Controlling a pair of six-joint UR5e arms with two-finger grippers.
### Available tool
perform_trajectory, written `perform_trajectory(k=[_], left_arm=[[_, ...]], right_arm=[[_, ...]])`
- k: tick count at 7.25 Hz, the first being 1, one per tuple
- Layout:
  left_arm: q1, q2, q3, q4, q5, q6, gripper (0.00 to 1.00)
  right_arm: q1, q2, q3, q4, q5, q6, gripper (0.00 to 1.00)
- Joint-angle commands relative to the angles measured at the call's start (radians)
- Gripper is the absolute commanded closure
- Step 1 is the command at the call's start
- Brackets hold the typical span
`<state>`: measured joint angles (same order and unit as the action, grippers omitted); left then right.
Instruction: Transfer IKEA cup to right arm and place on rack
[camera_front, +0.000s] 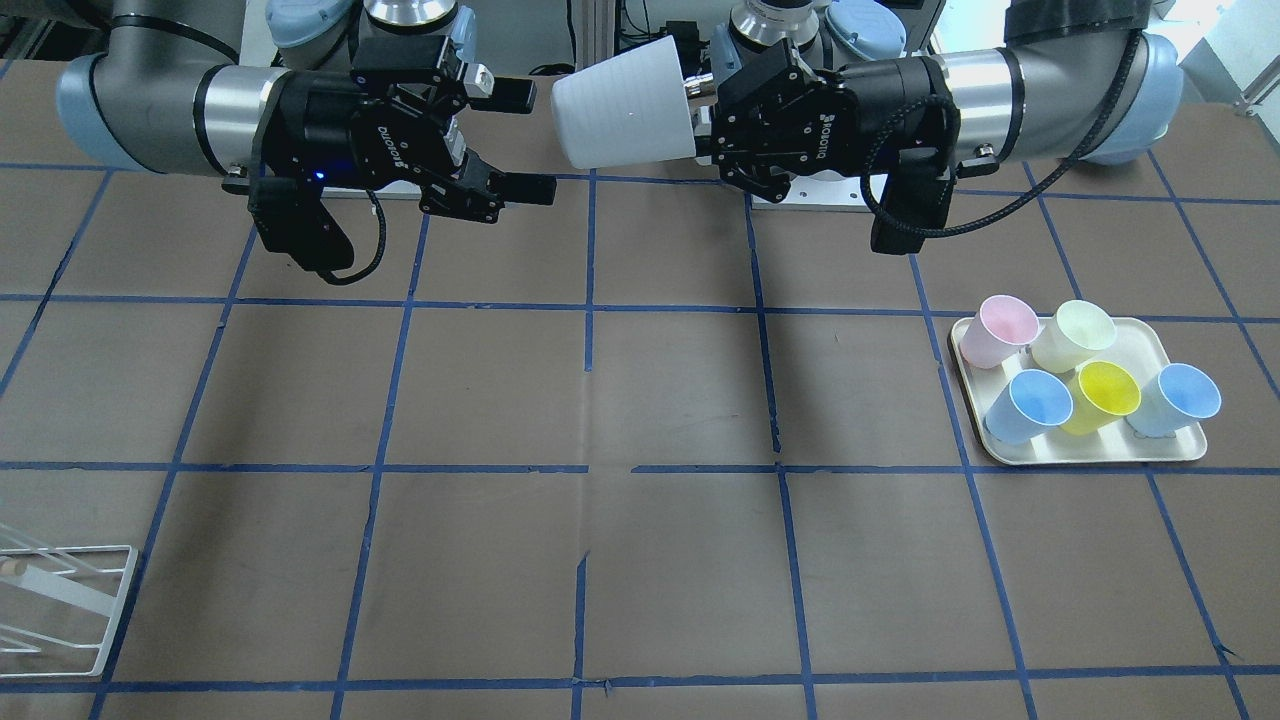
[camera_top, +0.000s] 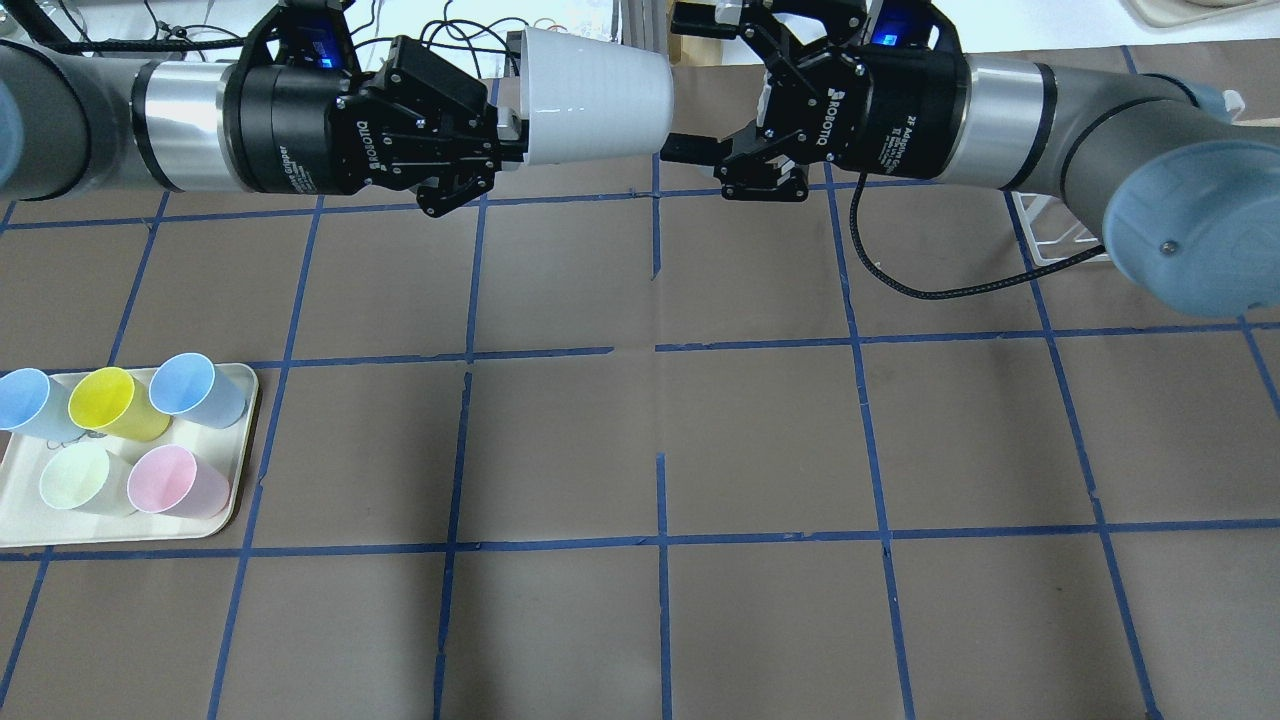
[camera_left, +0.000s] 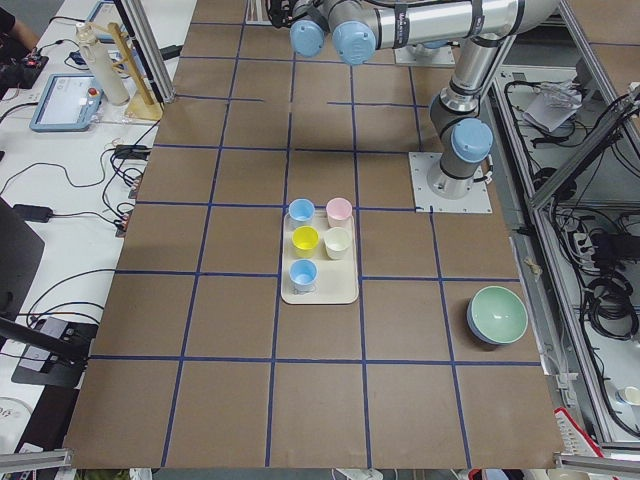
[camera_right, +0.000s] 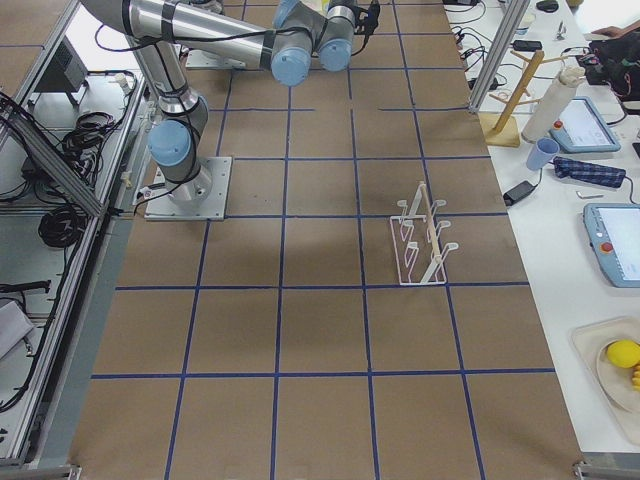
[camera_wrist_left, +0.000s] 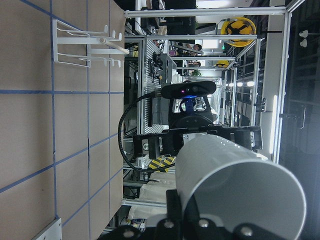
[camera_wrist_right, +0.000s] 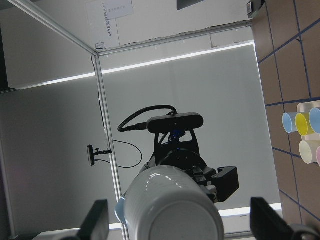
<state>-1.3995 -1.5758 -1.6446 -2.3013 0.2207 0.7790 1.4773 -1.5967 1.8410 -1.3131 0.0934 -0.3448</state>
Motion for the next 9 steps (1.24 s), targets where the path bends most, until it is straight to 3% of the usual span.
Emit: perform_trajectory(k=[1, 5, 6, 8, 9], left_arm=[[-0.001, 0.003, -0.001, 0.002, -0.001, 0.0, 1.0], [-0.003, 0.005, -0.004, 0.002, 0.0, 0.0, 1.0], [-0.003, 0.005, -0.004, 0.002, 0.0, 0.0, 1.0], [-0.001, 0.0, -0.004, 0.002, 0.0, 0.0, 1.0], [-0.003, -0.001, -0.004, 0.003, 0.0, 0.0, 1.0]], right_arm=[[0.003, -0.003, 0.0, 0.0, 0.009, 0.024, 0.0], [0.04, 0.0, 0.0, 0.002, 0.032, 0.049, 0.01], [0.04, 0.001, 0.0, 0.002, 0.031, 0.062, 0.08], [0.04, 0.001, 0.0, 0.002, 0.028, 0.079, 0.33], [0.04, 0.001, 0.0, 0.003, 0.028, 0.082, 0.6]])
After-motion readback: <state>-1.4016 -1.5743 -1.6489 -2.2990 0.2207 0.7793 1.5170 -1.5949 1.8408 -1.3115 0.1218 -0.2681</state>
